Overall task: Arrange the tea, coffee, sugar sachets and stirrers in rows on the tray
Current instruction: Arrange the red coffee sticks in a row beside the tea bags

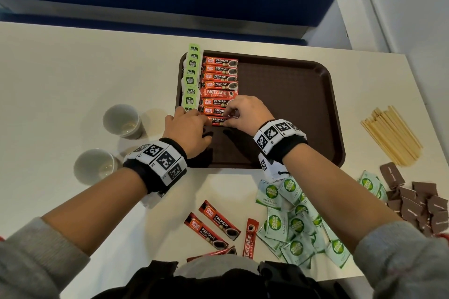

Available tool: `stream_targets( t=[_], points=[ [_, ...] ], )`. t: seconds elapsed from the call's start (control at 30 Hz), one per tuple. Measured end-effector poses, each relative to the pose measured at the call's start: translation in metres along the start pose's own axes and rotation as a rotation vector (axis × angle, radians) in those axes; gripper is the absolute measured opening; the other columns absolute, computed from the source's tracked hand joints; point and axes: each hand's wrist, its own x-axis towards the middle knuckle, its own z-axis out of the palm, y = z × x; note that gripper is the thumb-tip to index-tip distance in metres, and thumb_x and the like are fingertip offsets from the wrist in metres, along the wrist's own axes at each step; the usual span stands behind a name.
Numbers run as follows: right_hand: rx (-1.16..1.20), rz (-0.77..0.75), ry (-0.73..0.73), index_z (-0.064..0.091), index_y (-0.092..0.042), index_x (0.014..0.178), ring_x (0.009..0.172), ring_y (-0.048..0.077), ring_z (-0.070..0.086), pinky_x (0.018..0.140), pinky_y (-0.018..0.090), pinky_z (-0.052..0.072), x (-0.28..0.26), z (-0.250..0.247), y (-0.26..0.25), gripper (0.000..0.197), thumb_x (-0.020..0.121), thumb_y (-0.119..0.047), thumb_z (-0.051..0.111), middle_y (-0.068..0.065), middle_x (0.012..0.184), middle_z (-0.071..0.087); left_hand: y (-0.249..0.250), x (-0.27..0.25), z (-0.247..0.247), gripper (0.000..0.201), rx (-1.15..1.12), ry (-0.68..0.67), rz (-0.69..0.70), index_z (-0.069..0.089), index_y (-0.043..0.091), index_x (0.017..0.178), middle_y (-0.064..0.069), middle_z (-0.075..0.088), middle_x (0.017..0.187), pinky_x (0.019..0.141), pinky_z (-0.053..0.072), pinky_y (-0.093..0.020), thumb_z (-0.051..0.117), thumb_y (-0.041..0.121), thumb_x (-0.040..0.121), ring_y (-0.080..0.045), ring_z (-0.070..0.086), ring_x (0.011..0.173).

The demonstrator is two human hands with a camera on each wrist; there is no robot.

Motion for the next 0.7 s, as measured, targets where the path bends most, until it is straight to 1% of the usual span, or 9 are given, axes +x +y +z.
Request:
stream_targets(
  t=[0.07,0.1,0.17,0.23,0.3,0.37,0.43,0.53,0.7],
  points=[
    [0.022,-0.039,-0.004,0.069,-0.022,0.093,0.086,0.009,0.053,0.084,0.031,0.049,-0.008,-0.001,-0.004,0.020,0.077,-0.031,0.075,-0.005,0.100,0.060,-0.002,-0.007,0.000,0.034,-0.064,0.017,0.020,0.058,0.026,0.118,0.000,0.058,0.121,0.095,0.038,-0.037,0.062,0.037,0.086,-0.025,0.045,0.117],
    [0.026,-0.060,-0.025,0.070,-0.022,0.092,0.082,0.008,0.053,0.081,0.029,0.049,-0.014,-0.003,-0.008,0.019,0.077,-0.030,0.075,-0.005,0.096,0.060,-0.003,-0.011,0.001,0.029,-0.116,0.008,0.038,0.061,0.024,0.111,0.001,0.062,0.114,0.089,0.042,-0.033,0.066,0.034,0.084,-0.022,0.050,0.110],
    [0.030,-0.084,-0.107,0.071,-0.020,0.091,0.075,0.005,0.052,0.072,0.023,0.045,-0.027,-0.004,-0.015,0.018,0.076,-0.028,0.076,-0.007,0.088,0.061,-0.003,-0.024,0.004,0.022,-0.175,-0.061,0.083,0.062,0.023,0.102,0.004,0.064,0.101,0.077,0.041,-0.024,0.070,0.028,0.082,-0.014,0.054,0.093],
    [0.032,-0.096,-0.199,0.073,-0.017,0.088,0.068,0.002,0.053,0.064,0.016,0.040,-0.044,-0.002,-0.023,0.018,0.074,-0.026,0.079,-0.009,0.077,0.061,-0.001,-0.038,0.010,0.025,-0.146,-0.164,0.121,0.061,0.025,0.103,0.008,0.060,0.094,0.074,0.039,-0.022,0.072,0.027,0.080,-0.011,0.055,0.087],
    [0.014,-0.077,-0.288,0.073,-0.015,0.084,0.064,0.002,0.055,0.061,0.014,0.043,-0.062,0.004,-0.030,0.019,0.071,-0.027,0.080,-0.013,0.067,0.060,0.001,-0.051,0.018,0.031,-0.111,-0.246,0.142,0.061,0.024,0.106,0.009,0.058,0.094,0.075,0.043,-0.024,0.074,0.029,0.079,-0.012,0.057,0.088],
    [-0.010,-0.043,-0.384,0.074,-0.016,0.081,0.070,0.005,0.062,0.067,0.022,0.051,-0.080,0.014,-0.037,0.021,0.069,-0.031,0.081,-0.010,0.069,0.066,0.002,-0.064,0.027,0.040,-0.088,-0.301,0.169,0.060,0.023,0.112,0.009,0.060,0.099,0.079,0.047,-0.026,0.076,0.031,0.077,-0.011,0.057,0.090],
    [-0.025,-0.017,-0.462,0.073,-0.016,0.083,0.079,0.010,0.065,0.074,0.027,0.053,-0.095,0.026,-0.042,0.027,0.067,-0.035,0.083,-0.005,0.079,0.071,0.003,-0.076,0.036,0.055,-0.061,-0.319,0.226,0.055,0.024,0.121,0.006,0.059,0.115,0.086,0.046,-0.026,0.079,0.036,0.073,-0.012,0.054,0.100],
    [-0.064,0.053,-0.509,0.070,-0.018,0.089,0.083,0.013,0.063,0.075,0.027,0.052,-0.116,0.045,-0.047,0.037,0.061,-0.037,0.086,-0.005,0.086,0.068,0.001,-0.096,0.053,0.087,0.107,-0.316,0.332,0.038,0.028,0.136,0.004,0.039,0.138,0.100,0.038,-0.033,0.078,0.056,0.064,-0.020,0.036,0.122],
    [-0.126,0.093,-0.569,0.059,-0.027,0.092,0.096,0.012,0.056,0.086,0.032,0.050,-0.144,0.064,-0.041,0.052,0.051,-0.033,0.090,-0.010,0.096,0.055,0.001,-0.122,0.082,0.104,0.173,-0.273,0.407,0.030,0.028,0.141,0.003,0.024,0.146,0.106,0.027,-0.039,0.074,0.069,0.056,-0.024,0.025,0.129]
  ],
)
